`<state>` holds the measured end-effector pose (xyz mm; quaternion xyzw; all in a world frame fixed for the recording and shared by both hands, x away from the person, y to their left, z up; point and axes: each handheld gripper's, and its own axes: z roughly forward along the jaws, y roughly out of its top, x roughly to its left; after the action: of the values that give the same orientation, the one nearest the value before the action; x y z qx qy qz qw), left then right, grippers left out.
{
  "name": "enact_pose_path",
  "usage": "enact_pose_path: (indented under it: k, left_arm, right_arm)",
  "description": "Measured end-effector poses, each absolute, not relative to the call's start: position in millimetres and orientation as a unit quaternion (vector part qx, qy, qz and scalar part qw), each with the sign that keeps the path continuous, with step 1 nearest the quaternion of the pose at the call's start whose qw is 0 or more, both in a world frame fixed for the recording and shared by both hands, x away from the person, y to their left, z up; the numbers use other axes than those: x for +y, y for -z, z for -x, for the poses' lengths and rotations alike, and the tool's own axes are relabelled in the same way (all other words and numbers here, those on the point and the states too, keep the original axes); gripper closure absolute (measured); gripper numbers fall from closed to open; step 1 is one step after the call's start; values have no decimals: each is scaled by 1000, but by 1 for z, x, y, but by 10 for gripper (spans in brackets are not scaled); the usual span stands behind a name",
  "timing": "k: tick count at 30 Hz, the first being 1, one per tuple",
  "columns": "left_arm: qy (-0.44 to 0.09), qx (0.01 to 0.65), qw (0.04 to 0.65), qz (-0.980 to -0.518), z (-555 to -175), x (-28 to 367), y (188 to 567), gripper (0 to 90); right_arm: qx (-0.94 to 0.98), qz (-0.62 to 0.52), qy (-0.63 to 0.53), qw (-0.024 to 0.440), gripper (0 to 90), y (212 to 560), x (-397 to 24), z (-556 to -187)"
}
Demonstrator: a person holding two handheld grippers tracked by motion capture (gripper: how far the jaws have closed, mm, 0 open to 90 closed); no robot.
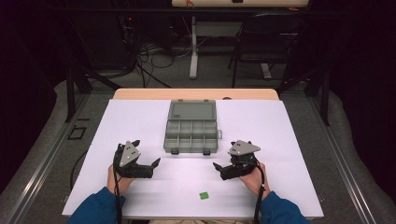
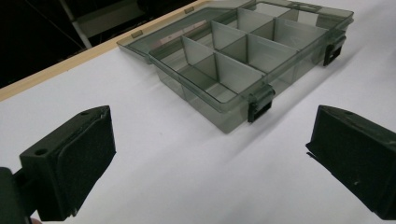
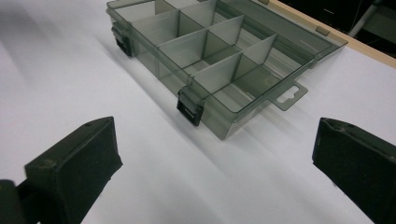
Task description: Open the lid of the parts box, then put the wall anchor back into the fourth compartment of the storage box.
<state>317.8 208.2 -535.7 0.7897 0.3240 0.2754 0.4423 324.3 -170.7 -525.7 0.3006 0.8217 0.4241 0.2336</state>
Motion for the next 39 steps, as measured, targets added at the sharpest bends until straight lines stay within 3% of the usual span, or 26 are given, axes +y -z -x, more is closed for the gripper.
enact_pose_path:
  k: [15,39]
  left_arm:
    - [-283,324,448,-784,-300,210,537,1]
    - [-285,315,451,-785,-306,213,544,1]
  right_arm:
    - [823,-289,-429,236,0,526,-169,-304]
    - [837,-271,-439,180,0,528,-168,-295]
